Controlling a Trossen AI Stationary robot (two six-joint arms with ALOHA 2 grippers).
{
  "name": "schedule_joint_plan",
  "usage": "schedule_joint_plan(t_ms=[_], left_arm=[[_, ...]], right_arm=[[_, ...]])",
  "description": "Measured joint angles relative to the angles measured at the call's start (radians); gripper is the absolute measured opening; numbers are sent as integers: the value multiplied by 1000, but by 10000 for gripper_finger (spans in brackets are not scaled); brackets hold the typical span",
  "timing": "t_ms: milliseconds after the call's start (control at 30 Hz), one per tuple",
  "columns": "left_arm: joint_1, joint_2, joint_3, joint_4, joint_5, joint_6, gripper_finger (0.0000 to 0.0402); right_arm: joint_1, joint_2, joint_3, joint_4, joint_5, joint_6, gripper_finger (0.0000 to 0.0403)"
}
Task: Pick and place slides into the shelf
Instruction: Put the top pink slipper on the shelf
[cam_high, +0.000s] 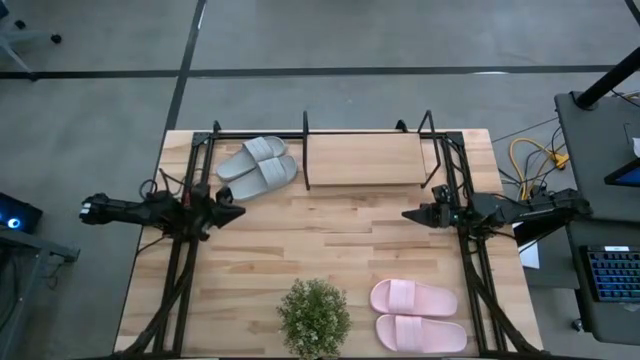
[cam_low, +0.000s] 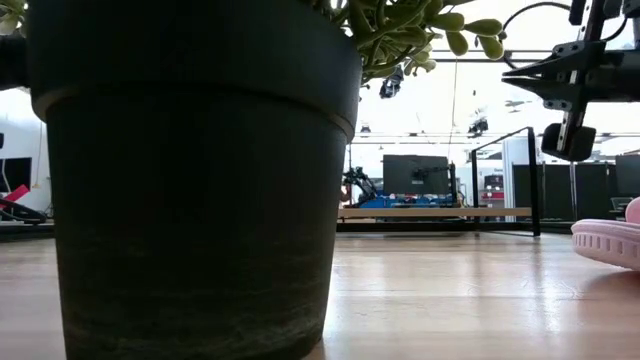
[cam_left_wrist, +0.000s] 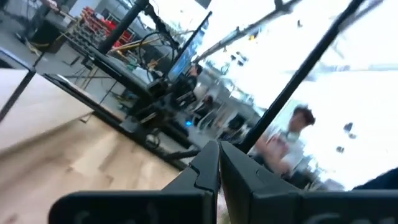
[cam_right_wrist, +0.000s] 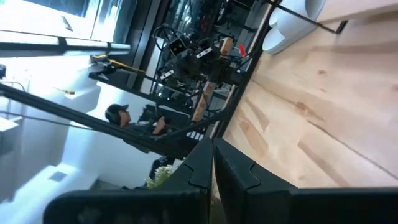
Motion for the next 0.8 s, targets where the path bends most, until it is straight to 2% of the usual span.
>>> schedule_joint_plan(t_ms=[167,467,800], left_arm=[[0,0,0,91,-15,-174,0],[0,0,0,318,-33,-172,0],[0,9,-2,337,-89,-172,0]], right_arm=[[0,0,0,6,0,63,9],[0,0,0,6,2,202,9],[0,0,0,50,2,229,9]])
